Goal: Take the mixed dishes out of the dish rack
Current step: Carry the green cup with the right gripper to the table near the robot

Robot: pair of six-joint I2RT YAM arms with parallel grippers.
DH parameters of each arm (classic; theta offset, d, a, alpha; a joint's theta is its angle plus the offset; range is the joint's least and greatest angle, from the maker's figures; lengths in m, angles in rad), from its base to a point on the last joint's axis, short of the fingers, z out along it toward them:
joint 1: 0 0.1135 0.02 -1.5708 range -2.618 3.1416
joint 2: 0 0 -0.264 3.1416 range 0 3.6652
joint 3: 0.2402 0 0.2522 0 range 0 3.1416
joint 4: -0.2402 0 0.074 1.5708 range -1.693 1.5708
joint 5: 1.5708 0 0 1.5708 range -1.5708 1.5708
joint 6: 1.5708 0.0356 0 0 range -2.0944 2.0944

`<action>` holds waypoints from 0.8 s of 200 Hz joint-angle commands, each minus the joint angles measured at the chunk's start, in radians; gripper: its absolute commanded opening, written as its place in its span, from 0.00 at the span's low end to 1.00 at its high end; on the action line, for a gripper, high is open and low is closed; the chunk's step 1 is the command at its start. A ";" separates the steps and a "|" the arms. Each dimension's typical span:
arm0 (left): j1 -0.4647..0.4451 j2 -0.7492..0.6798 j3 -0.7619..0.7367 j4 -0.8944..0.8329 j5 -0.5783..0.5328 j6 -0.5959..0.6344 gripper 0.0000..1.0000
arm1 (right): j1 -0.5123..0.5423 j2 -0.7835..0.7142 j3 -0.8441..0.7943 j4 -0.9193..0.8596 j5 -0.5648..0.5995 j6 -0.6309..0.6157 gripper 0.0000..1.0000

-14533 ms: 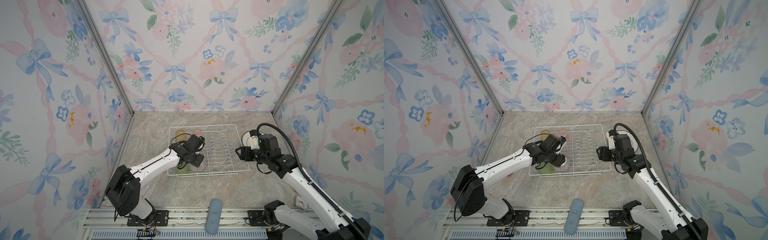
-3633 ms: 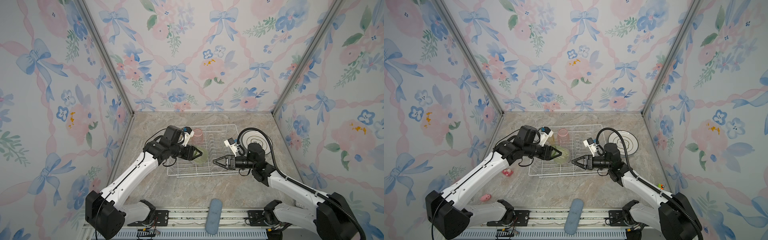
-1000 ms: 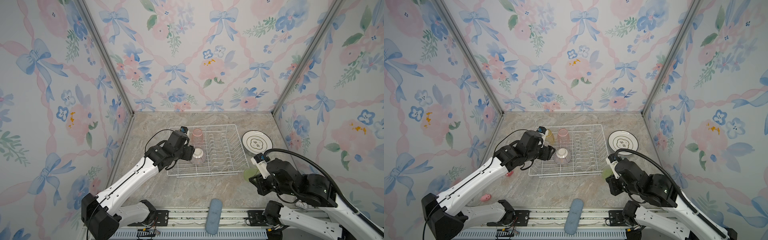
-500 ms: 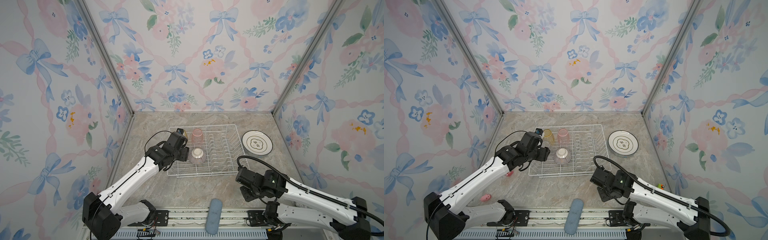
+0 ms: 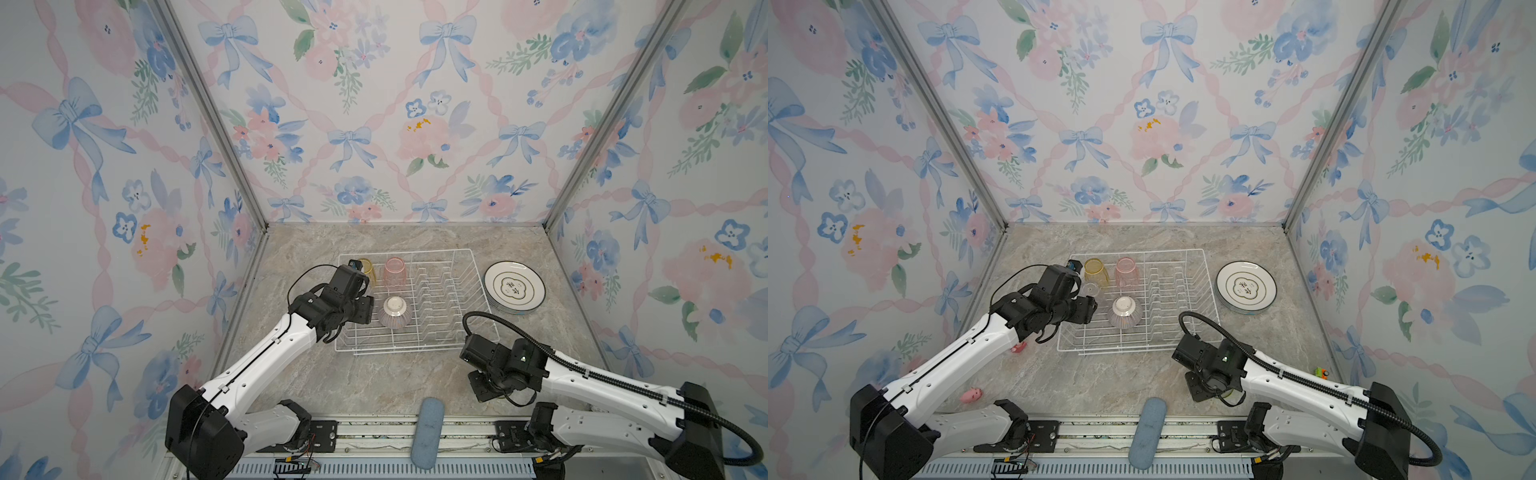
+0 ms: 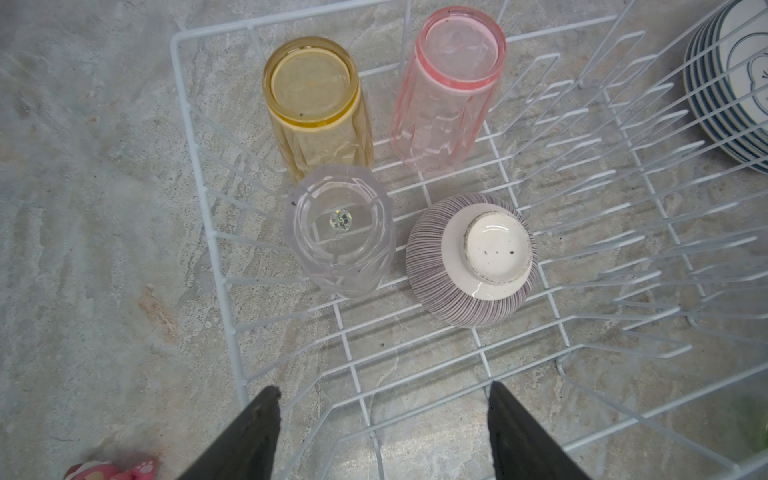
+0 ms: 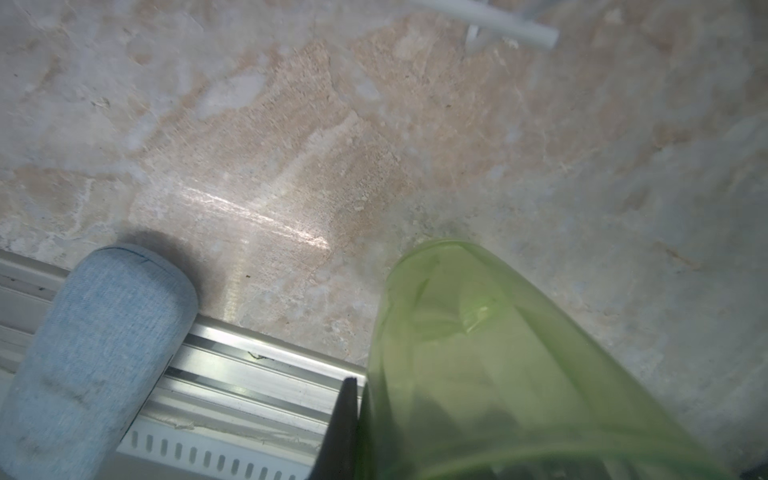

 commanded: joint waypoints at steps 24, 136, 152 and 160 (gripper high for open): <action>0.008 0.028 0.001 0.029 0.013 0.038 0.74 | -0.019 0.073 -0.012 0.048 -0.015 -0.021 0.02; 0.039 0.079 0.018 0.041 0.013 0.052 0.84 | -0.051 0.013 0.025 0.000 0.033 -0.030 0.60; 0.042 0.093 0.028 0.041 0.015 0.060 0.85 | -0.048 -0.027 0.044 -0.031 0.047 -0.025 0.67; 0.041 0.102 0.034 0.042 0.016 0.064 0.85 | -0.045 -0.052 0.058 -0.048 0.053 -0.023 0.69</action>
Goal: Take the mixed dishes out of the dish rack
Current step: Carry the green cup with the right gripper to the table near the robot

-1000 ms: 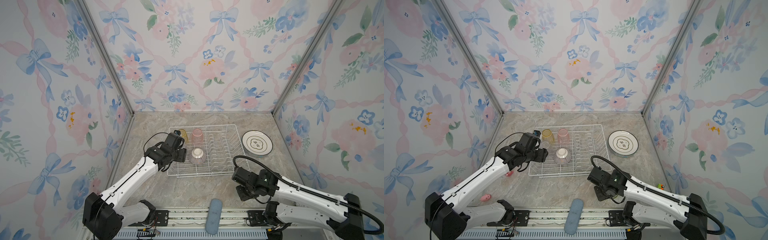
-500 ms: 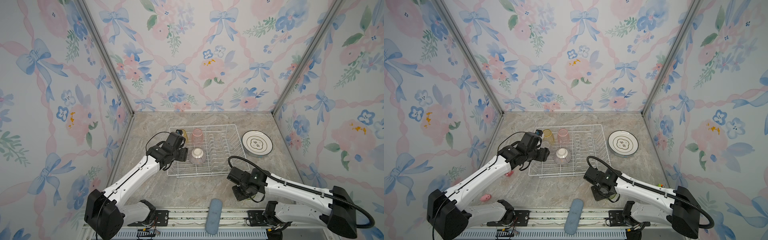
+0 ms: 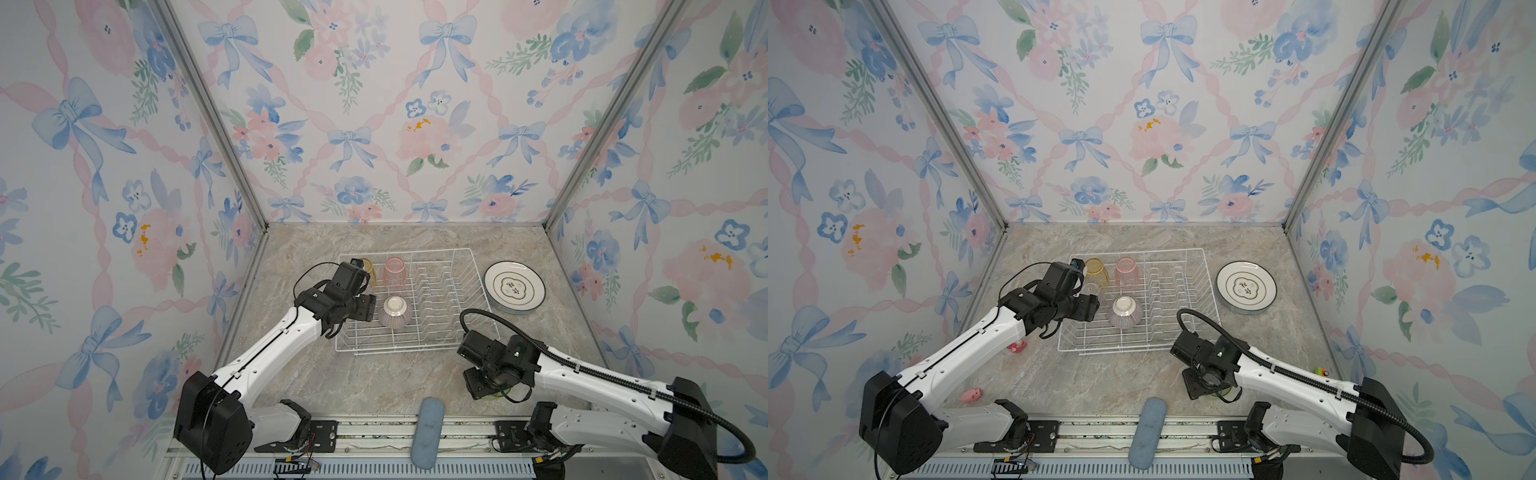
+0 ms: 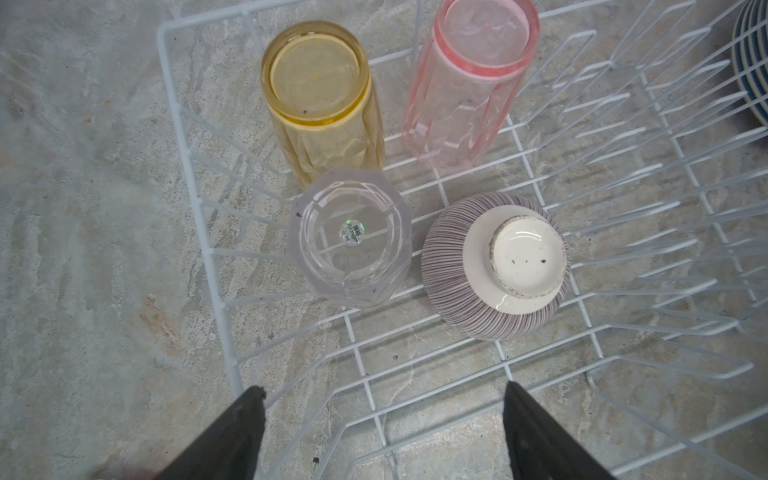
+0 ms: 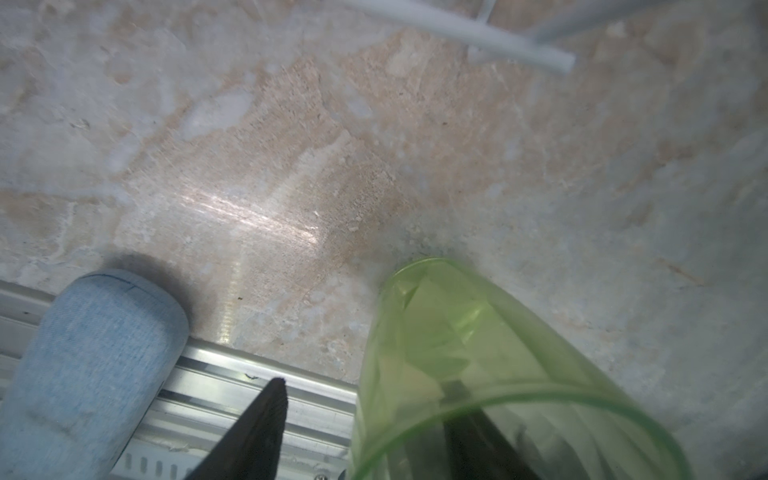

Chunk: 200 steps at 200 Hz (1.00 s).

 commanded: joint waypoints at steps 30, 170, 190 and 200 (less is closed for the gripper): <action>0.011 0.064 0.072 0.012 -0.014 0.045 0.86 | 0.004 -0.185 0.110 -0.088 0.030 -0.003 0.72; 0.103 0.359 0.242 0.024 0.024 0.032 0.81 | 0.010 -0.349 0.183 -0.035 0.048 -0.063 0.76; 0.104 0.388 0.248 0.024 0.046 0.031 0.80 | 0.008 -0.366 0.179 -0.036 0.060 -0.060 0.76; 0.105 0.402 0.249 0.024 0.056 0.031 0.80 | 0.006 -0.375 0.174 -0.036 0.065 -0.058 0.76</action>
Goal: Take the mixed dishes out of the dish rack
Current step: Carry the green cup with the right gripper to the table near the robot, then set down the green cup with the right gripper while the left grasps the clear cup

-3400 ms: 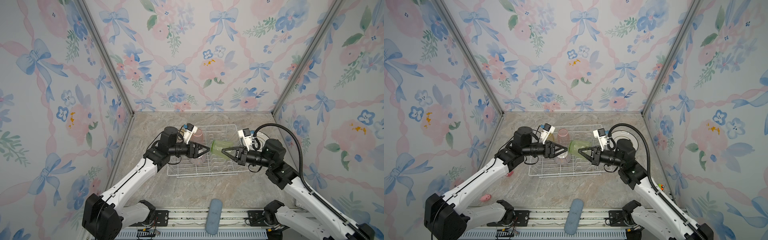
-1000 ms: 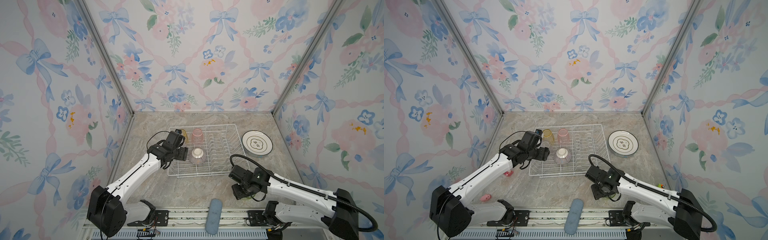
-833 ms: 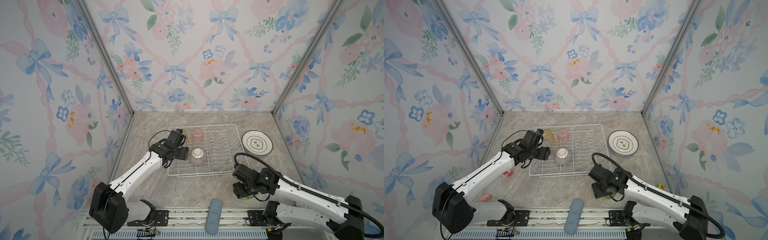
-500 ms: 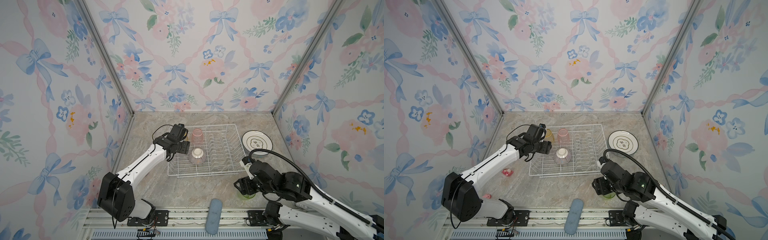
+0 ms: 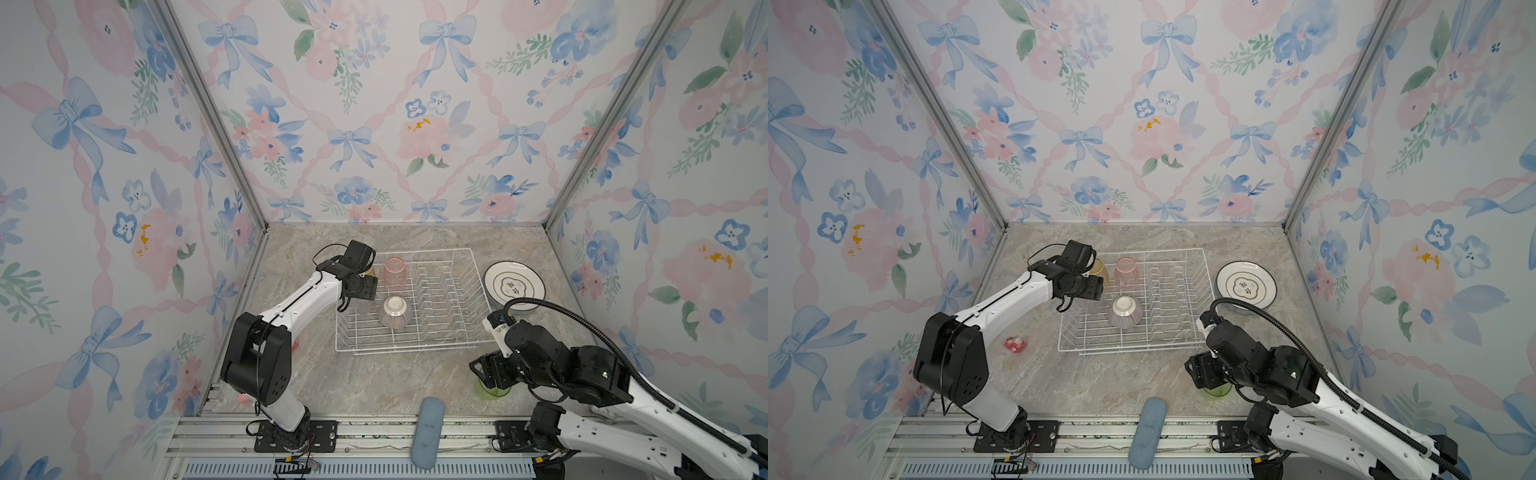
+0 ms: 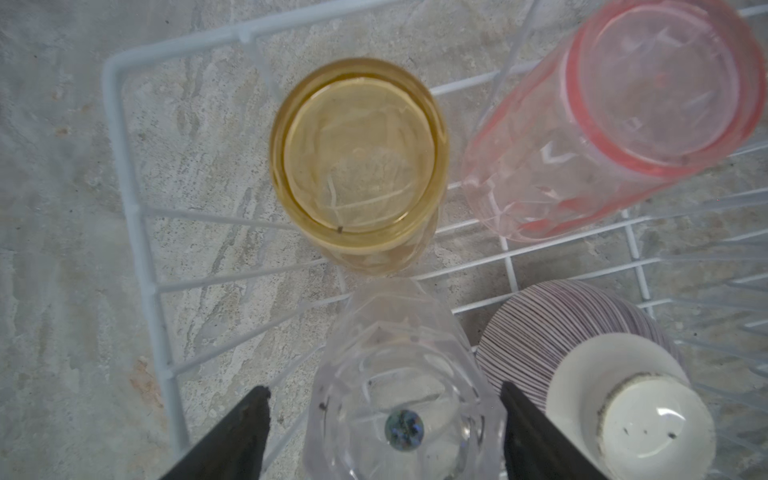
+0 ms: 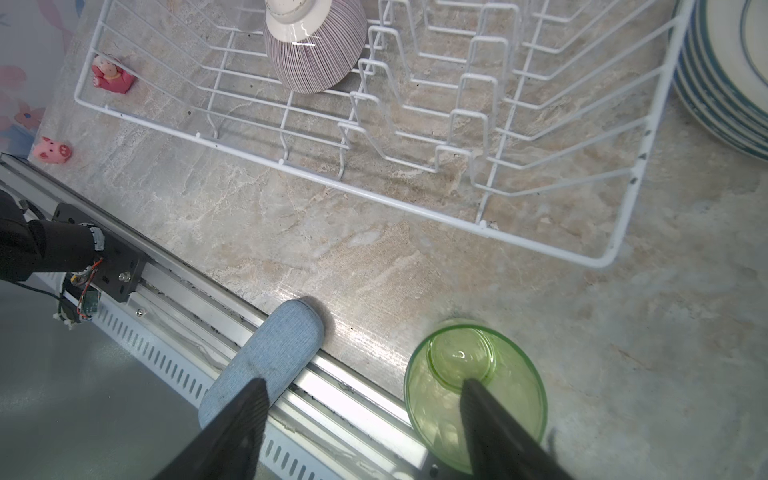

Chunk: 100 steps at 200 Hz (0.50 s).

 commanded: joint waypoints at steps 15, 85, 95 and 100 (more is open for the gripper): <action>0.005 0.048 0.026 0.002 0.051 0.001 0.79 | -0.001 -0.033 -0.010 0.000 0.034 -0.006 0.77; 0.005 0.070 0.017 -0.001 0.053 0.000 0.73 | -0.013 -0.045 -0.026 0.007 0.031 -0.010 0.77; 0.005 0.072 0.015 0.000 0.059 0.001 0.71 | -0.016 -0.045 -0.029 0.009 0.030 -0.012 0.77; 0.005 0.073 0.014 0.000 0.060 0.003 0.70 | -0.017 -0.045 -0.029 0.011 0.029 -0.012 0.77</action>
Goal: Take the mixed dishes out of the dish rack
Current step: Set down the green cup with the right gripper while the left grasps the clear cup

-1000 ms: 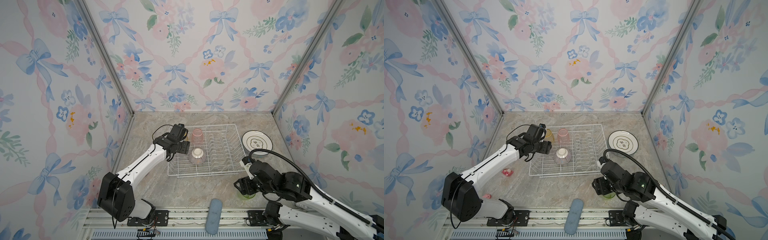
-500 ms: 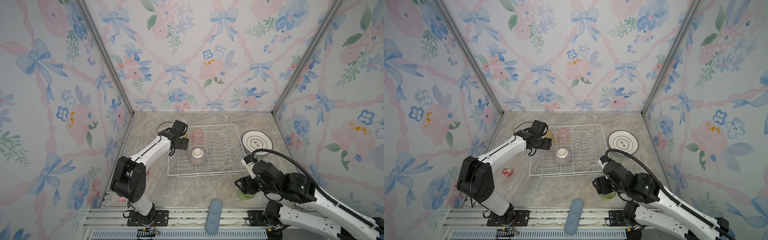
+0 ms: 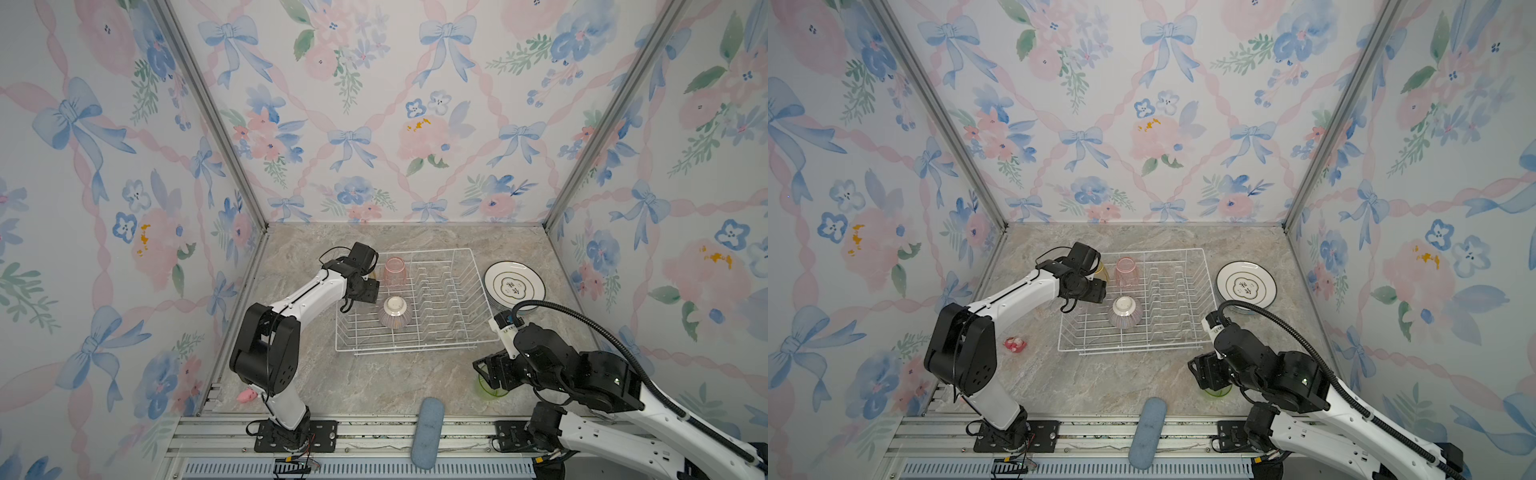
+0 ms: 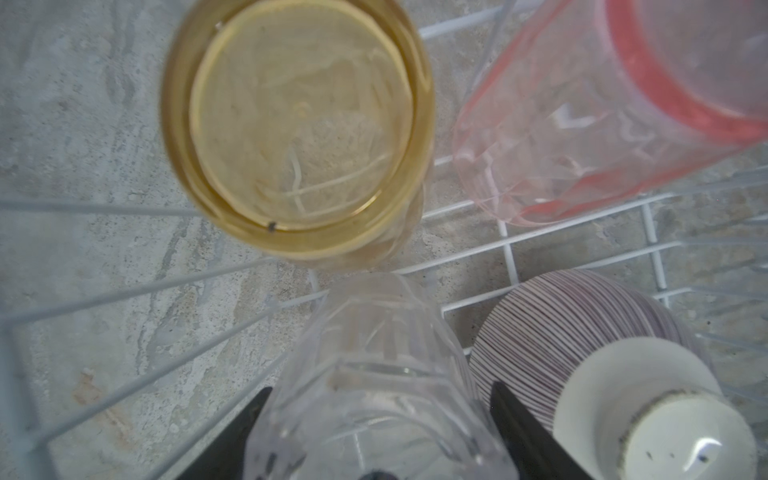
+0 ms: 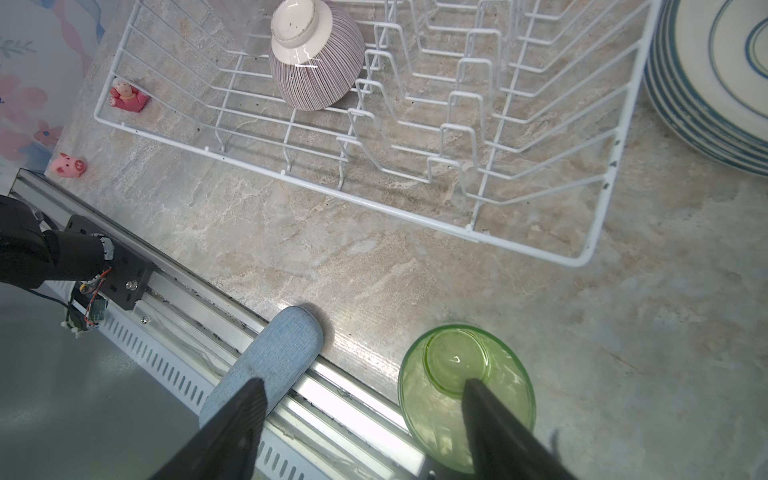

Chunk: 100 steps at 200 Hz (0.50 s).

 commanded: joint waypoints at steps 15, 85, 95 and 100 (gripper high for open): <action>0.007 0.020 0.004 0.000 0.023 0.005 0.62 | -0.018 -0.006 -0.018 0.012 0.013 -0.013 0.77; 0.006 0.006 -0.009 -0.001 0.023 0.011 0.49 | -0.038 0.000 -0.017 0.089 0.010 -0.035 0.78; 0.006 -0.013 -0.013 0.000 0.029 0.009 0.49 | -0.044 0.002 -0.015 0.123 0.009 -0.045 0.79; 0.007 -0.024 -0.013 -0.001 0.031 0.009 0.49 | -0.048 0.004 -0.014 0.145 0.007 -0.049 0.79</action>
